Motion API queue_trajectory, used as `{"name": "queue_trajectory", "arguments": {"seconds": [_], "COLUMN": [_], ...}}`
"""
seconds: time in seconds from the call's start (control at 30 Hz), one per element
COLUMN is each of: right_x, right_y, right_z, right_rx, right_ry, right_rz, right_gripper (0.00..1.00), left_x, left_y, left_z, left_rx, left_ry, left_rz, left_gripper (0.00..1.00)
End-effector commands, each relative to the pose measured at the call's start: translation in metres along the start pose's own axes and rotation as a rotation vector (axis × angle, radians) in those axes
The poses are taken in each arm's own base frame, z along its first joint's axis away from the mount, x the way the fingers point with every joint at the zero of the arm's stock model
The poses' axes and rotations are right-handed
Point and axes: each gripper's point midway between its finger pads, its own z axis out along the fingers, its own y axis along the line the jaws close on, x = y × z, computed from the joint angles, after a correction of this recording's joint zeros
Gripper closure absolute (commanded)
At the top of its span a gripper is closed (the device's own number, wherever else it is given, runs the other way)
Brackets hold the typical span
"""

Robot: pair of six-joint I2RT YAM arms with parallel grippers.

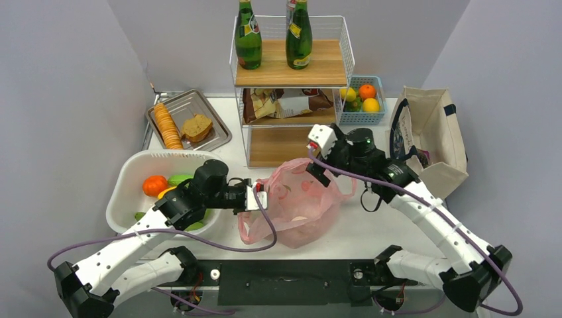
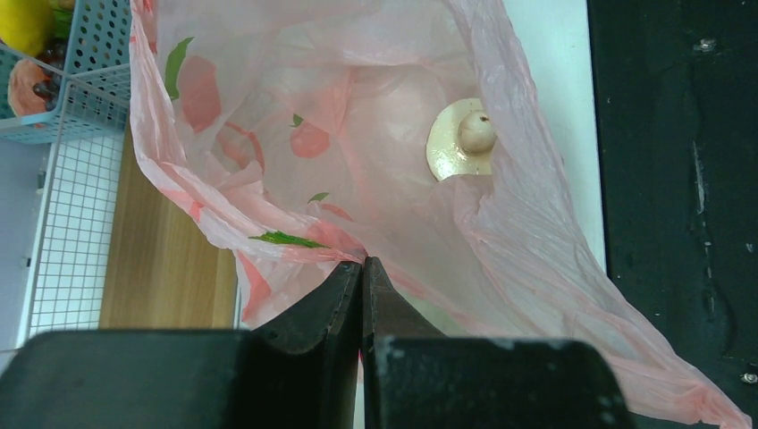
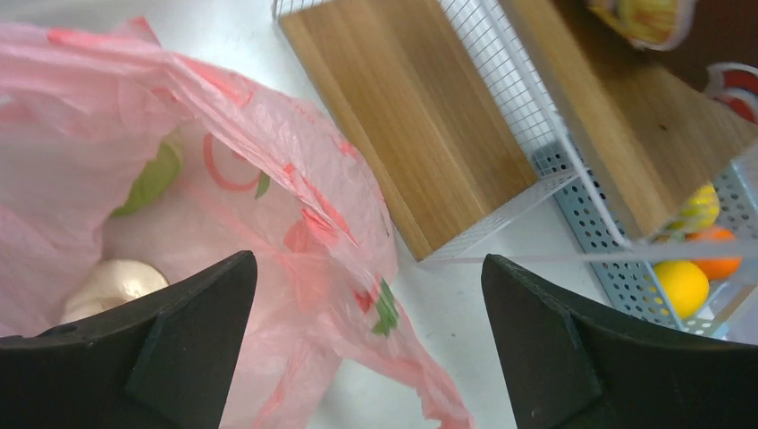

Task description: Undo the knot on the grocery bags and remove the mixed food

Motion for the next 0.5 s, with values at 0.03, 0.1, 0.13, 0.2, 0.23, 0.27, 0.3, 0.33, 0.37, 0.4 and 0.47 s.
{"name": "queue_trajectory", "arguments": {"seconds": [0.03, 0.1, 0.13, 0.2, 0.23, 0.27, 0.3, 0.33, 0.37, 0.4, 0.47], "right_x": [0.017, 0.026, 0.028, 0.025, 0.014, 0.007, -0.013, -0.027, -0.048, -0.065, -0.068], "right_y": [0.002, -0.005, -0.007, -0.014, -0.019, -0.019, -0.024, -0.026, -0.028, -0.024, -0.004], "right_z": [0.019, 0.03, 0.032, 0.037, 0.035, 0.034, 0.026, 0.018, 0.01, -0.002, -0.015], "right_rx": [-0.061, -0.038, -0.031, -0.01, 0.0, 0.003, 0.017, 0.033, 0.039, 0.03, -0.017], "right_ry": [0.124, 0.164, 0.176, 0.192, 0.173, 0.157, 0.109, 0.068, 0.011, -0.047, -0.08], "right_rz": [-0.247, -0.287, -0.299, -0.285, -0.276, -0.257, -0.25, -0.212, -0.194, -0.148, -0.098], "right_gripper": [0.08, 0.11, 0.18, 0.47, 0.58, 0.81, 0.91, 1.0, 1.0, 1.0, 1.0], "left_x": [-0.017, -0.021, -0.023, -0.024, -0.023, -0.026, -0.024, -0.033, -0.039, -0.045, -0.049], "left_y": [0.012, 0.015, 0.018, 0.027, 0.035, 0.045, 0.053, 0.065, 0.071, 0.072, 0.062], "left_z": [-0.009, -0.012, -0.013, -0.016, -0.019, -0.021, -0.025, -0.029, -0.035, -0.038, -0.043], "left_rx": [-0.054, -0.073, -0.089, -0.14, -0.186, -0.231, -0.282, -0.341, -0.381, -0.387, -0.352], "left_ry": [-0.031, -0.043, -0.051, -0.054, -0.037, -0.047, -0.034, -0.064, -0.079, -0.101, -0.114], "left_rz": [0.089, 0.117, 0.14, 0.184, 0.199, 0.224, 0.23, 0.246, 0.252, 0.269, 0.313], "left_gripper": [1.0, 1.0, 1.0, 1.0, 1.0, 1.0, 1.0, 1.0, 1.0, 1.0, 1.0]}}
